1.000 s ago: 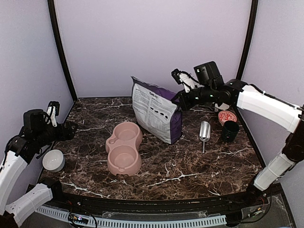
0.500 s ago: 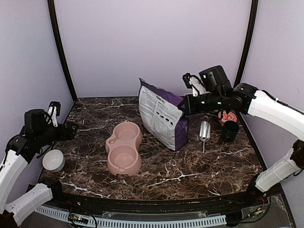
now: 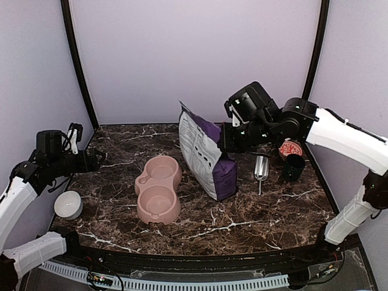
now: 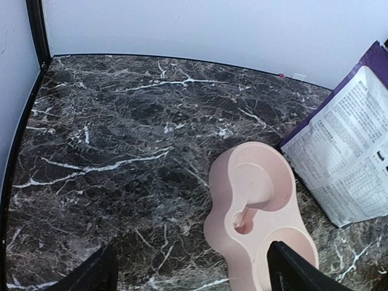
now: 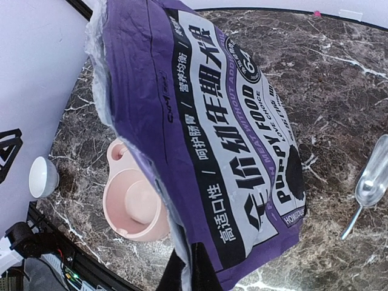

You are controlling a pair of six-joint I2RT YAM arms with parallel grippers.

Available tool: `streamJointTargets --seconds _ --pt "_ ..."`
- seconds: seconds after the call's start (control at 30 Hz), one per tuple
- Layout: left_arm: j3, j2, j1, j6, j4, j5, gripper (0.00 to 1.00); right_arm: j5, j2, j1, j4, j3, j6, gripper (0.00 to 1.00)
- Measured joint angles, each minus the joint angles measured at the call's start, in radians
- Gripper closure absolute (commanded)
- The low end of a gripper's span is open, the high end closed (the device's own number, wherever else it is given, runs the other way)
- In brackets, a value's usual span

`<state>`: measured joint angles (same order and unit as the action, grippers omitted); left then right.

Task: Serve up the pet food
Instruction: Move the pet food bag to the center of the board.

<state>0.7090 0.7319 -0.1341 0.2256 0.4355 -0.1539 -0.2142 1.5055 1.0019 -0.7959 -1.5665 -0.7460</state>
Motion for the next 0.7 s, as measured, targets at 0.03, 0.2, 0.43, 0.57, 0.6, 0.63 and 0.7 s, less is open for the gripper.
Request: streamJointTargets --seconds 0.03,0.2,0.43,0.57,0.6,0.63,0.7 --pt "0.013 0.009 0.0 0.009 -0.002 -0.011 0.14 -0.012 0.015 0.013 -0.015 -0.021 -0.019 1.0" --pt "0.083 0.062 -0.003 0.077 -0.017 -0.092 0.19 -0.04 0.057 0.071 -0.034 -0.066 -0.083 1.0" --pt "0.163 0.117 -0.075 0.233 -0.048 -0.161 0.21 -0.033 0.064 0.114 -0.003 -0.074 -0.098 0.45" --pt "0.198 0.134 -0.139 0.322 -0.083 -0.177 0.21 -0.023 0.019 0.115 0.062 -0.063 -0.045 0.36" --pt "0.209 0.143 -0.158 0.338 -0.09 -0.178 0.22 -0.021 -0.001 0.111 0.078 -0.059 -0.031 0.36" --pt "0.219 0.154 -0.176 0.354 -0.097 -0.176 0.22 -0.019 -0.021 0.106 0.095 -0.054 -0.018 0.35" --pt "0.247 0.186 -0.222 0.384 -0.111 -0.169 0.22 -0.014 -0.063 0.088 0.122 -0.047 0.006 0.34"
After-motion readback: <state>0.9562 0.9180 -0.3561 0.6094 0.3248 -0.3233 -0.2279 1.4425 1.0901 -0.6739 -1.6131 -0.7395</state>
